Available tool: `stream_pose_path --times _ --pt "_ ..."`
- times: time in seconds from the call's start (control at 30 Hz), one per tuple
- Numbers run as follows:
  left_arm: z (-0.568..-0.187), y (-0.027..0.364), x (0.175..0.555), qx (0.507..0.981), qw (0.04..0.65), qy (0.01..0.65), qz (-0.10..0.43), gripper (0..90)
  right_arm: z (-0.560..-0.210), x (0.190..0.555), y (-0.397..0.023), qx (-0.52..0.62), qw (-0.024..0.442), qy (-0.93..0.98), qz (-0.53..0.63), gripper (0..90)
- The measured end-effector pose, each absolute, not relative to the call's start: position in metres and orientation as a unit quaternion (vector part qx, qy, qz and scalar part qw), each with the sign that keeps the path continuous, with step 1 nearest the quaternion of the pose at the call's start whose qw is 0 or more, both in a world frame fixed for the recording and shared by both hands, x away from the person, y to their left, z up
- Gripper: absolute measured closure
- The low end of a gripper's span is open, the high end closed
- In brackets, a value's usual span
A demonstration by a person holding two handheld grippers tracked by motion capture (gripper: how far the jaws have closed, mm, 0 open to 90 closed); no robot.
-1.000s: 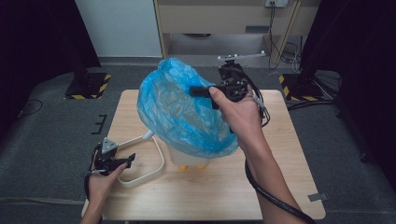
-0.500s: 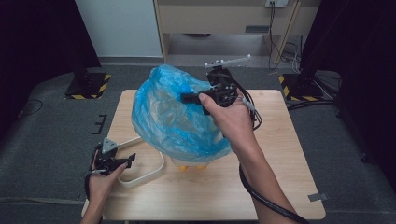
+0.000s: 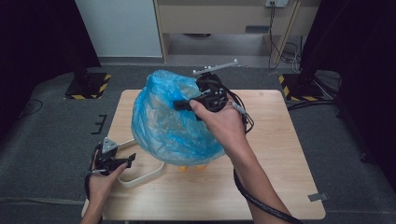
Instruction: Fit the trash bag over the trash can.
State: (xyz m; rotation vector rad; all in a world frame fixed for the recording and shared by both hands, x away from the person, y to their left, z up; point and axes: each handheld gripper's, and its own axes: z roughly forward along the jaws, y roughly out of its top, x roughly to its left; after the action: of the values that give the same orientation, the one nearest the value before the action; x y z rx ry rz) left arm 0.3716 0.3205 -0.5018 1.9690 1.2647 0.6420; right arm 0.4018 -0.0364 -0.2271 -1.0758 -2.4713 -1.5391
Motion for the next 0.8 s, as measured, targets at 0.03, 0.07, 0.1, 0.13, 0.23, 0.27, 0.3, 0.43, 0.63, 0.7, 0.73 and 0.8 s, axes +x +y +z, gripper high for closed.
stream_pose_path --times 0.03,0.07,0.1,0.13,0.23,0.27,0.3,0.43,0.63,0.7,0.73,0.8 --pt "-0.502 0.32 0.372 0.761 0.349 0.488 0.248 13.5 -0.228 0.402 -0.036 -0.346 0.019 -0.797 -0.495 89.5" --pt "-0.502 0.32 0.372 0.761 0.349 0.487 0.248 13.5 -0.229 0.402 -0.034 -0.344 0.018 -0.799 -0.492 89.5" --pt "-0.502 0.32 0.372 0.761 0.349 0.487 0.249 13.6 -0.23 0.402 -0.033 -0.345 0.019 -0.801 -0.489 89.5" --pt "-0.502 0.32 0.372 0.761 0.349 0.487 0.248 13.6 -0.23 0.402 -0.032 -0.343 0.018 -0.803 -0.487 89.5" --pt "-0.502 0.32 0.372 0.761 0.349 0.487 0.248 13.6 -0.232 0.403 -0.03 -0.344 0.016 -0.806 -0.482 89.5" --pt "-0.502 0.32 0.372 0.761 0.349 0.487 0.248 13.6 -0.232 0.404 -0.029 -0.346 0.018 -0.806 -0.479 89.5" --pt "-0.502 0.32 0.372 0.761 0.349 0.487 0.248 13.5 -0.233 0.404 -0.028 -0.345 0.017 -0.808 -0.477 89.5" --pt "-0.502 0.32 0.372 0.761 0.35 0.487 0.248 13.5 -0.234 0.403 -0.024 -0.344 0.02 -0.814 -0.468 89.4" --pt "-0.502 0.32 0.372 0.761 0.35 0.486 0.248 13.5 -0.238 0.404 -0.018 -0.342 0.022 -0.821 -0.457 89.4" --pt "-0.502 0.32 0.372 0.762 0.35 0.486 0.247 13.5 -0.239 0.405 -0.017 -0.343 0.023 -0.822 -0.453 89.3" --pt "-0.502 0.32 0.371 0.762 0.35 0.486 0.247 13.5 -0.24 0.406 -0.017 -0.344 0.023 -0.824 -0.45 89.3" --pt "-0.502 0.32 0.371 0.761 0.351 0.487 0.248 13.5 -0.242 0.407 -0.016 -0.345 0.026 -0.827 -0.443 89.2"
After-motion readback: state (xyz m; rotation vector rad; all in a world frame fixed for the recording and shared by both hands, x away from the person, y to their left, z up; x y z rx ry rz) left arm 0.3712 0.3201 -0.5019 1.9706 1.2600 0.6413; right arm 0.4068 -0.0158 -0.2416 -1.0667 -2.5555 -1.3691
